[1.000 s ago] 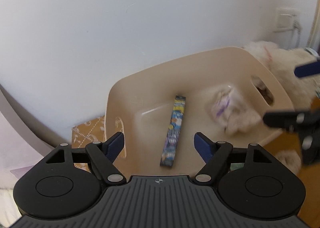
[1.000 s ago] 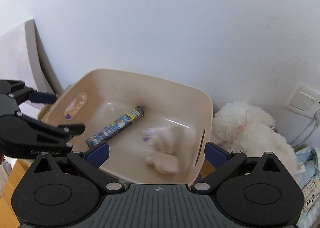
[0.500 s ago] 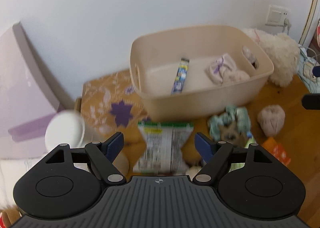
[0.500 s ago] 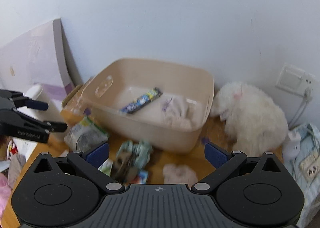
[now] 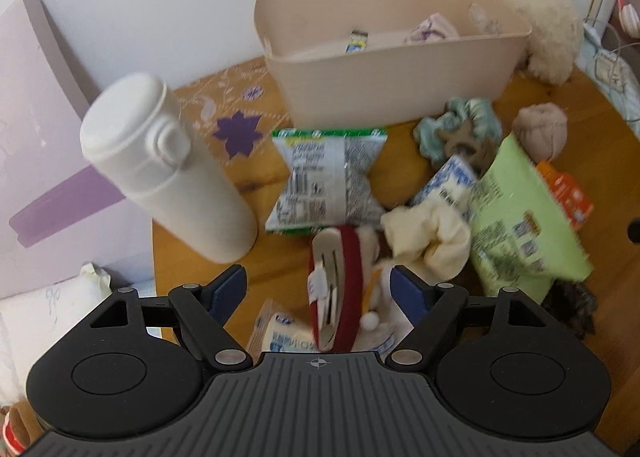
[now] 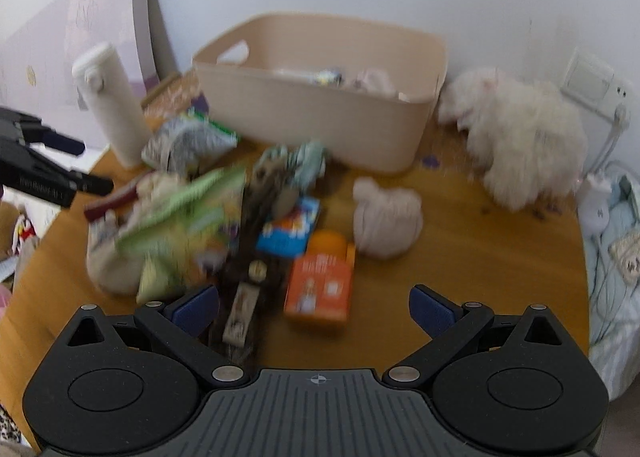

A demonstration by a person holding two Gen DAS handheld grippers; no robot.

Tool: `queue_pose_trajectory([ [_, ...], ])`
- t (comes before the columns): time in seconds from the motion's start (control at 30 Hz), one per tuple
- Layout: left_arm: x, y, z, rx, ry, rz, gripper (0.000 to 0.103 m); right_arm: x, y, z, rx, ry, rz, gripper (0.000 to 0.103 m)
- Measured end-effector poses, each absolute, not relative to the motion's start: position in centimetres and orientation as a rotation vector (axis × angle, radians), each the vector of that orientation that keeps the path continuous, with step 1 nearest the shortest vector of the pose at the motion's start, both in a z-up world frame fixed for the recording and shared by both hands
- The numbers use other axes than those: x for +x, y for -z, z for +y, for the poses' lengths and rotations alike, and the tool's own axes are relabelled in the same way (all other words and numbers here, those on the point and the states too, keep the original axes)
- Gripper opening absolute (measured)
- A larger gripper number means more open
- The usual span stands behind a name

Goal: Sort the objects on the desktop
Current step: 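Withdraw both tools from the basket back over the table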

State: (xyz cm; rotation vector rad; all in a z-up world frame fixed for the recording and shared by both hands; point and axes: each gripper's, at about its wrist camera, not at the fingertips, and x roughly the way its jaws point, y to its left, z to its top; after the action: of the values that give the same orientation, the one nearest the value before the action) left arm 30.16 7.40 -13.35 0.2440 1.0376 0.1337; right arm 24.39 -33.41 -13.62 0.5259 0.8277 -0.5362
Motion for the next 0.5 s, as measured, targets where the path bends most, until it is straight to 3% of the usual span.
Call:
queue_pose_trajectory([
  [0.5,30.8,16.1,9.6,0.205,-0.203,1.061,0.080,27.0,17.8,-31.6,0.620,0.570,0.896,0.099],
])
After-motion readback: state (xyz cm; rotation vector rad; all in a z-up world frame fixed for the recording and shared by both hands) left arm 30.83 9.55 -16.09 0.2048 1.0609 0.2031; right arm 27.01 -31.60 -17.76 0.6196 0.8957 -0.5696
